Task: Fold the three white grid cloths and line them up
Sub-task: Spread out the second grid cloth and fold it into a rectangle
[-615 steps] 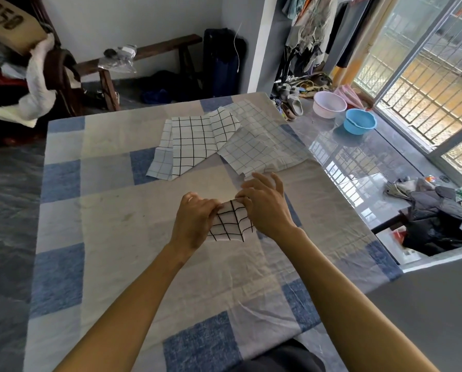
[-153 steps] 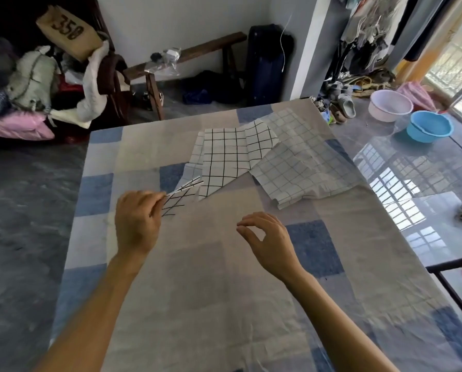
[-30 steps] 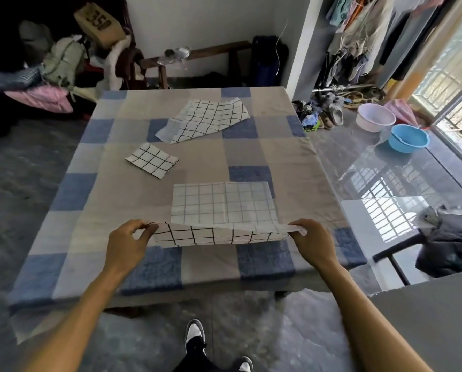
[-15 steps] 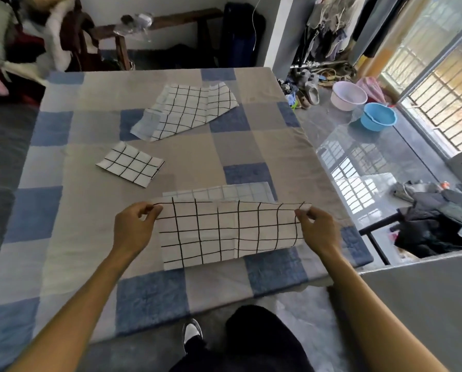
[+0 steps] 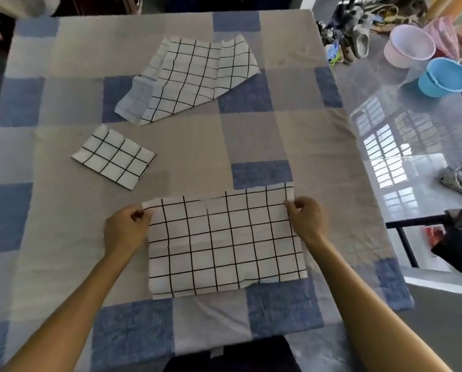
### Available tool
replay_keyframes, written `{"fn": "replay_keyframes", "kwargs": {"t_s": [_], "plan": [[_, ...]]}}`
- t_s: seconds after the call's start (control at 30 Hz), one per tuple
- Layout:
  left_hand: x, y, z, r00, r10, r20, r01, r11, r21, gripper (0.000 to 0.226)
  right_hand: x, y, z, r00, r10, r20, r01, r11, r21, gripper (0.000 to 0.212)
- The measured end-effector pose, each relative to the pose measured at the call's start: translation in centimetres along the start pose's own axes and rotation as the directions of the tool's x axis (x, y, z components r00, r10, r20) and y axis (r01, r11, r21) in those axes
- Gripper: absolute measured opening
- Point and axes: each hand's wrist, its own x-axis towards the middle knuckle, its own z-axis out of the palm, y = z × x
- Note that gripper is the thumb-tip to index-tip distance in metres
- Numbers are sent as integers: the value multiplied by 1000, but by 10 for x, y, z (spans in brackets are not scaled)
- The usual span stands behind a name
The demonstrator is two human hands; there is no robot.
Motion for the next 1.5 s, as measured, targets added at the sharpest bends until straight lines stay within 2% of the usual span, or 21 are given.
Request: {"fn": "replay_keyframes", "kwargs": {"t_s": [0.27,0.43,0.5,0.57,0.63,0.7,0.8,0.87,1.0,1.13,1.2,1.3,1.4,1.5], "plan": [[0,-9,28,1000,8,-7,-7,998,56,32,16,16,18,998,-38,-45,25,962,-272,37],[2,-7,35,997,-16,-78,21,998,58,10,11,14,15,999,-5,-37,-5,966,-259,32],[1,-7,36,996,3,-90,8,993,121,26,7,11,13,997,-1,-73,-15,973,-229,31],[-5,0,36,991,114,-71,-101,980,169,34,1,8,14,990,-78,-117,55,981,-186,35],[-19,10,39,966,258,8,-256,951,173,35,-6,5,18,963,-235,-133,215,965,-152,34],[-38,18,50,927,337,164,-363,917,166,42,-19,-1,27,927,-367,-80,355,925,-132,34],[-64,18,76,859,345,378,-444,869,218,58,-42,-8,46,872,-485,69,489,854,-176,41],[-72,15,88,838,317,445,-463,844,271,66,-54,-7,59,881,-452,137,472,846,-246,48],[-72,8,94,825,299,480,-489,802,342,71,-62,4,69,905,-387,179,425,848,-315,54],[-78,17,90,823,353,445,-515,794,323,59,-63,6,65,896,-412,164,441,868,-231,55],[-91,27,90,782,481,397,-597,761,254,46,-70,10,59,903,-421,86,430,886,-171,51],[-121,29,90,678,651,343,-719,684,123,25,-90,30,48,926,-375,-35,371,924,-90,35],[-144,9,97,606,699,381,-786,601,148,22,-122,61,41,926,-361,-110,356,932,-65,21],[-153,-1,103,561,714,420,-824,533,195,29,-152,84,40,914,-396,-91,387,916,-105,19]]}}
